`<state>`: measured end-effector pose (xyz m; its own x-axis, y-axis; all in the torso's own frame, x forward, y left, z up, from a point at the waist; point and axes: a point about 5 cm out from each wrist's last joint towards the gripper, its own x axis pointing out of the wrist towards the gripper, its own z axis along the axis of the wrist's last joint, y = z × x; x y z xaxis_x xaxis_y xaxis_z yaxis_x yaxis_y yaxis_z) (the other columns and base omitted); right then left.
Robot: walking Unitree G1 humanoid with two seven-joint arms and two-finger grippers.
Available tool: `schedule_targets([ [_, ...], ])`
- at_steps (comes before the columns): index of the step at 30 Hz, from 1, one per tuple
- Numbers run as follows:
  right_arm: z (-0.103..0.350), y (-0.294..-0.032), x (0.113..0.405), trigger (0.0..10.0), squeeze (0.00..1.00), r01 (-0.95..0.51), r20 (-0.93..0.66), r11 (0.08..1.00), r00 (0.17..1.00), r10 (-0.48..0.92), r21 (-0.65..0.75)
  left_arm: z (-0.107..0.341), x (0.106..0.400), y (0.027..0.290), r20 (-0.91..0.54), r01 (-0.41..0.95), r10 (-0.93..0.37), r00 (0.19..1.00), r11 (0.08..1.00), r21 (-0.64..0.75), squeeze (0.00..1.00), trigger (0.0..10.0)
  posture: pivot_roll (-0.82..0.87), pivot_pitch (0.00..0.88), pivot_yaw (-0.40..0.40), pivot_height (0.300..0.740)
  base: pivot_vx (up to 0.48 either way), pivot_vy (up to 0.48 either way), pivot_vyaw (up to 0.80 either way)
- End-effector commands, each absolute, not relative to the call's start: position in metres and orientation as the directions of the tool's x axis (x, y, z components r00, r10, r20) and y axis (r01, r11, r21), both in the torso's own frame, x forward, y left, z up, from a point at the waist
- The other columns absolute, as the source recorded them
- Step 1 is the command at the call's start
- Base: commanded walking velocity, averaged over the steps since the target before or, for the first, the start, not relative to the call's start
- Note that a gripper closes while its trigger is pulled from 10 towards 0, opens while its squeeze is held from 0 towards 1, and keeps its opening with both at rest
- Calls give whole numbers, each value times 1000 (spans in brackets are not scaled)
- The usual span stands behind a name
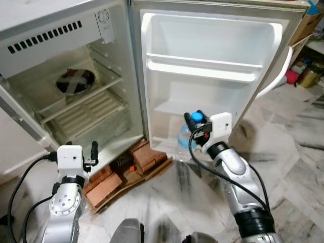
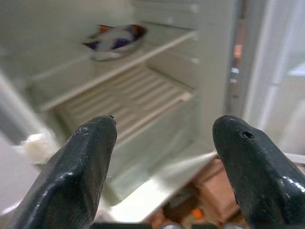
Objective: Restocking fridge
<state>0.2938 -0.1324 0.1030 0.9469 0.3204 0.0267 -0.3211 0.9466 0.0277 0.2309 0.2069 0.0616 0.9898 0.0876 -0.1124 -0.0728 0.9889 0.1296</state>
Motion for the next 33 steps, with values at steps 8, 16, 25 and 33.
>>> schedule_targets([
  [8, 112, -141, 300, 10000, 0, -277, 54, 961, 960, 275, 23, 63, 233, 204, -115, -29, 39, 993, 996, 84, 0, 10000, 93, 91, -38, 740, 0, 73, 0],
  [16, 114, -141, 301, 10000, 0, -275, 55, 961, 960, 274, 3, 62, 230, 199, -111, 11, 0, 994, 995, 95, 0, 10000, 91, 99, -32, 740, 0, 455, 0],
  [25, 117, -136, 301, 10000, 0, -282, 67, 959, 957, 282, -10, 66, 231, 193, -91, 69, -63, 994, 995, 71, 0, 10000, 94, 117, -26, 740, 294, 111, 0],
  [33, 121, -135, 305, 10000, 0, -276, 72, 961, 958, 276, -11, 65, 228, 189, -97, 96, -91, 991, 994, 49, 0, 10000, 93, 122, -32, 740, 0, 0, -216],
])
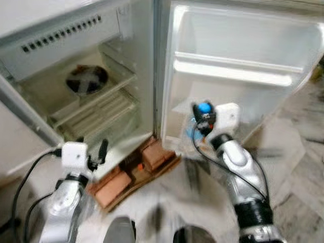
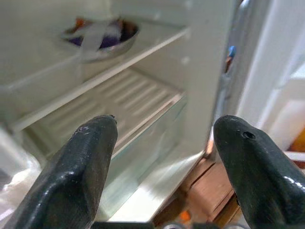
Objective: Restocking fridge
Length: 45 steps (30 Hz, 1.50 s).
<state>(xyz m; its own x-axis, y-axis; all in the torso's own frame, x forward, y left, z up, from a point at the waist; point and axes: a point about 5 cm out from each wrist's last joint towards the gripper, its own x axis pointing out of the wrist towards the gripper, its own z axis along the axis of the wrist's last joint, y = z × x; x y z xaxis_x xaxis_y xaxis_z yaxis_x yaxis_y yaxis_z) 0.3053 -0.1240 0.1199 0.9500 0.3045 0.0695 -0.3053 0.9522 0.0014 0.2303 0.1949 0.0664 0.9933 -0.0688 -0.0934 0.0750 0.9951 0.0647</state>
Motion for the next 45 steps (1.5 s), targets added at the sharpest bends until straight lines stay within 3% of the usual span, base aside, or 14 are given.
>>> schedule_targets([
  [1, 120, -135, 305, 10000, 0, -276, 71, 961, 959, 276, -10, 65, 228, 188, -100, 100, -96, 990, 994, 45, 0, 10000, 94, 122, -34, 740, 0, 0, -438],
  [24, 112, -139, 302, 10000, 0, -270, 36, 963, 962, 271, -12, 66, 227, 182, -85, 132, -130, 988, 991, 16, 0, 10000, 90, 114, -43, 740, 21, 0, -73],
  [45, 110, -136, 301, 10000, 0, -284, 30, 959, 958, 284, -6, 65, 229, 179, -87, 143, -141, 986, 990, 11, 0, 10000, 90, 114, -42, 740, 281, 0, 0],
])
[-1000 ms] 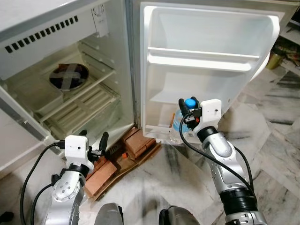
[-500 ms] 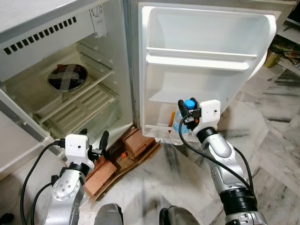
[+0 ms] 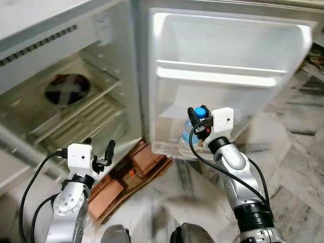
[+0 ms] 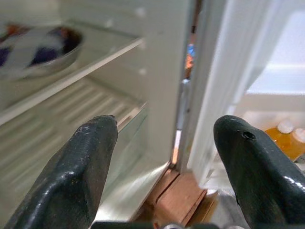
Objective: Restocking fridge
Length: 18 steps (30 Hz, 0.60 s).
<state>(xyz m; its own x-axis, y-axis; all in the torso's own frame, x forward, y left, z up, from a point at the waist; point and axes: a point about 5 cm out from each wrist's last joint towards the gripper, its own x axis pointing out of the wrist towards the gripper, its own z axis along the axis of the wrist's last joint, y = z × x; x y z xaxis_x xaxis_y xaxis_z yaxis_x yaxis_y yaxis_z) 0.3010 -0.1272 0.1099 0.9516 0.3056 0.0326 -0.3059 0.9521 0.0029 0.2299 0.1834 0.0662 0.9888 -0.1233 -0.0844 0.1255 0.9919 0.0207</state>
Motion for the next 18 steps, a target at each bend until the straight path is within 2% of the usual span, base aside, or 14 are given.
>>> schedule_targets([
  [1, 110, -136, 301, 10000, 0, -283, 30, 959, 959, 283, -6, 65, 230, 179, -87, 143, -142, 986, 990, 11, 0, 10000, 90, 113, -43, 740, 259, 0, 0],
  [13, 109, -137, 302, 10000, 0, -279, 30, 960, 960, 279, -7, 63, 230, 179, -99, 134, -133, 986, 991, 1, 0, 10000, 88, 113, -45, 740, 279, 0, 0],
  [15, 109, -138, 302, 10000, 0, -280, 28, 960, 959, 281, -7, 64, 230, 179, -94, 136, -136, 986, 991, -1, 0, 10000, 89, 113, -46, 740, 0, 0, 0],
  [18, 108, -138, 302, 10000, 0, -282, 26, 959, 959, 282, -7, 64, 229, 180, -94, 127, -128, 987, 992, -12, 0, 10000, 89, 112, -46, 740, 0, 428, 0],
])
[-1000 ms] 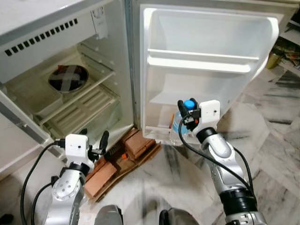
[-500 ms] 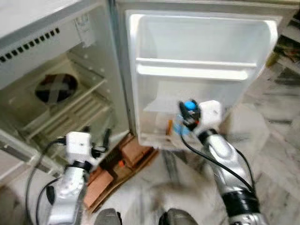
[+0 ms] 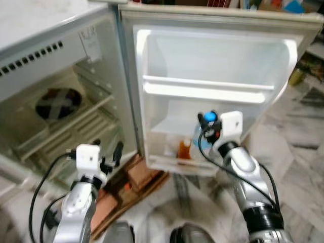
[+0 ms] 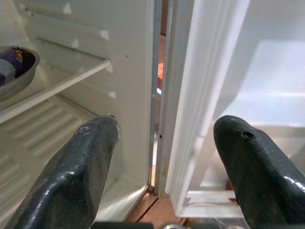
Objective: Restocking fridge
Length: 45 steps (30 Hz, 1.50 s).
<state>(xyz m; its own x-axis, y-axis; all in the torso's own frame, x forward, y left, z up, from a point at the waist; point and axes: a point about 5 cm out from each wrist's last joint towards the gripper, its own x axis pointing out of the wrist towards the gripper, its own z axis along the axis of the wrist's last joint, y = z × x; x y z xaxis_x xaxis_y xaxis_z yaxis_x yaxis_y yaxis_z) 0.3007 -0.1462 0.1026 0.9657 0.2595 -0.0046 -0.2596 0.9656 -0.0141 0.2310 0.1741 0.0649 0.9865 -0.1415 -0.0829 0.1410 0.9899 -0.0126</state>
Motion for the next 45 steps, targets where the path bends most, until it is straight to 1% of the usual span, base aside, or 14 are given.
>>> schedule_targets([
  [1, 108, -138, 302, 10000, 0, -282, 26, 959, 959, 282, -7, 64, 229, 180, -94, 127, -128, 987, 992, -12, 0, 10000, 89, 112, -46, 740, 0, 435, 0],
  [15, 106, -138, 300, 10000, 0, -280, 20, 960, 960, 280, -5, 63, 229, 181, -114, 119, -119, 986, 993, -8, 0, 10000, 96, 121, -42, 740, 0, 0, 0],
  [20, 105, -135, 299, 10000, 0, -283, 17, 959, 959, 283, 1, 64, 227, 182, -115, 131, -130, 985, 991, 6, 0, 10000, 102, 129, -39, 740, 0, 403, 0],
  [25, 105, -134, 298, 10000, 0, -286, 21, 958, 958, 286, 6, 64, 225, 182, -117, 126, -124, 985, 992, 14, 0, 10000, 107, 139, -37, 740, 0, 0, 0],
  [27, 106, -134, 298, 10000, 0, -288, 25, 958, 957, 288, 5, 64, 224, 183, -114, 118, -115, 987, 993, 18, 0, 10000, 107, 145, -36, 740, 0, 0, 0],
  [29, 106, -134, 299, 10000, 0, -291, 26, 957, 956, 291, 6, 60, 224, 187, -151, 88, -81, 985, 995, 41, 0, 10000, 110, 150, -36, 740, 0, 0, 0],
  [30, 106, -133, 301, 10000, 0, -293, 25, 956, 956, 293, 6, 57, 223, 191, -174, 73, -62, 983, 996, 57, 0, 10000, 115, 158, -34, 736, 0, 0, 0],
  [32, 106, -133, 301, 10000, 0, -295, 25, 956, 955, 294, 8, 57, 223, 192, -173, 75, -64, 983, 996, 55, 0, 10000, 116, 160, -34, 731, 0, 0, 0],
  [36, 105, -129, 301, 10000, 0, -306, 25, 952, 952, 305, 16, 59, 222, 198, -168, 75, -63, 984, 995, 63, 0, 10000, 126, 168, -32, 696, 0, 0, 0],
  [38, 104, -128, 301, 10000, 0, -308, 25, 951, 951, 308, 17, 59, 222, 199, -168, 73, -62, 984, 995, 65, 0, 10000, 126, 168, -32, 691, 0, 0, 0],
  [42, 105, -125, 301, 10000, 0, -317, 26, 948, 948, 317, 14, 62, 222, 197, -162, 85, -78, 984, 996, 38, 0, 10000, 126, 170, -33, 666, 0, 0, 0],
  [45, 105, -125, 301, 10000, 0, -318, 28, 948, 948, 318, 10, 62, 222, 196, -160, 87, -80, 984, 995, 40, 0, 10000, 126, 171, -33, 666, 0, 0, 0],
])
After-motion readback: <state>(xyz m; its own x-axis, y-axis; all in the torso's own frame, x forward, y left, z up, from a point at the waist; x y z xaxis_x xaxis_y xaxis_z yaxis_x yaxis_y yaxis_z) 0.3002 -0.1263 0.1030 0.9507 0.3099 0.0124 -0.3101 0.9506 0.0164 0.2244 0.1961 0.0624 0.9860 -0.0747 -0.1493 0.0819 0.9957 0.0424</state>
